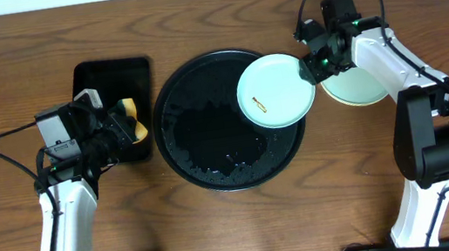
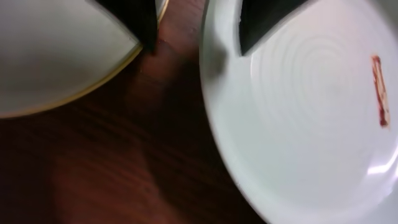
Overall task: Clean dirty plates on tray and stack at the side
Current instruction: 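Reach the right gripper to the last green plate on the round tray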
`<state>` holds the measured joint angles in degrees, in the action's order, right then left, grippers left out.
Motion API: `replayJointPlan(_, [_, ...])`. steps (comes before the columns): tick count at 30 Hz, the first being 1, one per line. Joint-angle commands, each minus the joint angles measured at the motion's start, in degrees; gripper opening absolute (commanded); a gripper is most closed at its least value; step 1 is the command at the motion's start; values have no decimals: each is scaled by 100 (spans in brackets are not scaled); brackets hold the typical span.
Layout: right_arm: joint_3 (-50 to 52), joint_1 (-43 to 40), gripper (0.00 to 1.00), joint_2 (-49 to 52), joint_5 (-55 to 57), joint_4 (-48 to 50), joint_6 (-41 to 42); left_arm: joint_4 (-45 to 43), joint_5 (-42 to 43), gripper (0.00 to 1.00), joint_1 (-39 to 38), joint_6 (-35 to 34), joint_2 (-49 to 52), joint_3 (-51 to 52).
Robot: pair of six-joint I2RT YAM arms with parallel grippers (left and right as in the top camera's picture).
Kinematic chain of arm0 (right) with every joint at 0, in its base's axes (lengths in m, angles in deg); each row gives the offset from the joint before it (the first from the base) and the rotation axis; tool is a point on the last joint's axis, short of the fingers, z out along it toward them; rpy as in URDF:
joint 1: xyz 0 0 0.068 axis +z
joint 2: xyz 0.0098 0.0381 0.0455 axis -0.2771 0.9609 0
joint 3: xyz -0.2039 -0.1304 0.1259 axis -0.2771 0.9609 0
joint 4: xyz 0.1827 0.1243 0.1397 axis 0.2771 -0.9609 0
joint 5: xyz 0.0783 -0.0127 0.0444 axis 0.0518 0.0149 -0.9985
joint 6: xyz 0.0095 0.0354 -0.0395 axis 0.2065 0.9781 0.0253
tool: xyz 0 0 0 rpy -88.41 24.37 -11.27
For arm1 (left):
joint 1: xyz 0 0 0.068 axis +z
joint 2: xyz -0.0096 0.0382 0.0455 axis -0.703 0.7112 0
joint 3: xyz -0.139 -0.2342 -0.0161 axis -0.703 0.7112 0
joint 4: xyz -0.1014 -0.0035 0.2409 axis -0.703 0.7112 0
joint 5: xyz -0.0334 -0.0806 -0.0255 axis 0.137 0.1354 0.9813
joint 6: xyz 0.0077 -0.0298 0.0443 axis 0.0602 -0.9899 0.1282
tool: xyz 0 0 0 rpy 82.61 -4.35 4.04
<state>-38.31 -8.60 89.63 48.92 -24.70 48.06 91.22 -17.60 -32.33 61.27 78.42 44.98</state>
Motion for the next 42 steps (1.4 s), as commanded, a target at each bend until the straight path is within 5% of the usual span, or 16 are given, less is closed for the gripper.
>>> replayJointPlan(1, [-22,63,9,72,-61,-57,48,4,-31,15,24,142,0,-175])
replayJointPlan(2, [-22,70,2,68,-87,-57,142,4,-33,15,24,142,0,-175])
replayJointPlan(9, [-35,107,1,-153,-96,-118,1189,26,-31,15,24,295,0,-175])
replayJointPlan(16, [-33,247,1,-658,-136,-581,3783,44,-59,15,24,400,0,-175])
replayJointPlan(25, [133,1311,1,-686,1589,-1091,4594,-26,-796,8,11,1408,35,-175])
replayJointPlan(32, [260,2006,1,-686,1742,-1086,4656,-984,-1303,8,11,1438,553,-175])
replayJointPlan(42, [260,2286,1,-686,2011,-1132,4795,-1239,-1209,7,-4,1749,1025,-177])
